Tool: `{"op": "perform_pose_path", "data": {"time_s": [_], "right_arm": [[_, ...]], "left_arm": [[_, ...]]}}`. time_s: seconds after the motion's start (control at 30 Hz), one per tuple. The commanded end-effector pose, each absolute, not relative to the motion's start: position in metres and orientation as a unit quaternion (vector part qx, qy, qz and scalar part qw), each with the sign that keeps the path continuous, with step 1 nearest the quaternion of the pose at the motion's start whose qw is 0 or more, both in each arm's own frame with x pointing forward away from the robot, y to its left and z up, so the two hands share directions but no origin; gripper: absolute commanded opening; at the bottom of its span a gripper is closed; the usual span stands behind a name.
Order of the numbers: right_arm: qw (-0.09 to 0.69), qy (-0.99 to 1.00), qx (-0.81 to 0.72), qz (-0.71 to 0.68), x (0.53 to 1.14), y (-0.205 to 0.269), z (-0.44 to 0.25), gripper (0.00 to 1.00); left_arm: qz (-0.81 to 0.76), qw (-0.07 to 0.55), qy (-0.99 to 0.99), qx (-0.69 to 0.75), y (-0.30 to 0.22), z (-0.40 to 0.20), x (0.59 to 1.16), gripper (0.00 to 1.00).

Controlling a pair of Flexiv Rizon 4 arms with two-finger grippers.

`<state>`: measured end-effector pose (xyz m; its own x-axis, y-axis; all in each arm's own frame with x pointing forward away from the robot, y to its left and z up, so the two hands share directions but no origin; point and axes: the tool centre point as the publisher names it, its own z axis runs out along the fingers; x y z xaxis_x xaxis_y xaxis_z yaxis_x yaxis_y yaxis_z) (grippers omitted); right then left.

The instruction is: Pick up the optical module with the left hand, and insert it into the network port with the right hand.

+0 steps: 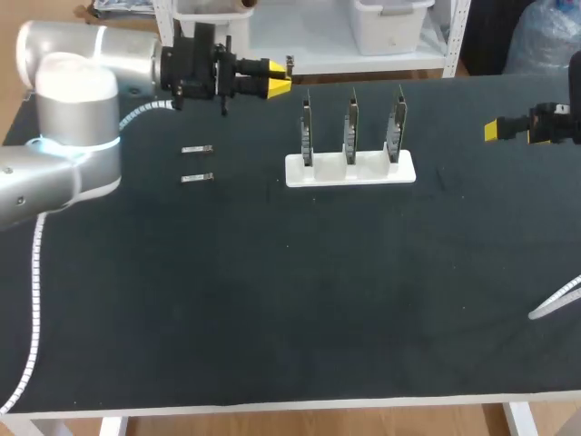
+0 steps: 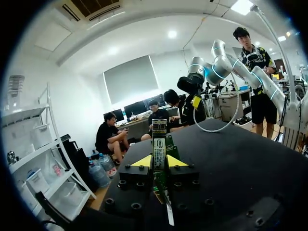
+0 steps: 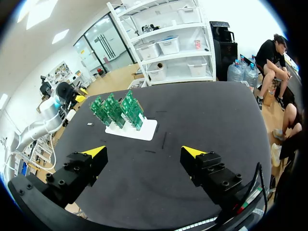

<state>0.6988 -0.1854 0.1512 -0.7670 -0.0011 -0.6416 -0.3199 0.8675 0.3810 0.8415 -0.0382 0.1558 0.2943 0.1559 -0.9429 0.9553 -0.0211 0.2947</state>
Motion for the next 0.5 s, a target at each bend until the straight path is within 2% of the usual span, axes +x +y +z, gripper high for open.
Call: {"op": "perform_pose_path", "data": {"time_s": [0.03,0.5], "right_arm": [[0.330,0.908,-0.088,0.242,0.6991,-0.1849,0.1511,1.00],[0.330,0.908,-0.088,0.242,0.6991,-0.1849,0.1511,1.00]], "left_arm": [[-0.383,0.516,0.458,0.614,-0.0410,0.1561,0.8455,0.00],[-0.382,0.515,0.458,0.616,-0.0415,0.1567,0.8451,0.00]]}}
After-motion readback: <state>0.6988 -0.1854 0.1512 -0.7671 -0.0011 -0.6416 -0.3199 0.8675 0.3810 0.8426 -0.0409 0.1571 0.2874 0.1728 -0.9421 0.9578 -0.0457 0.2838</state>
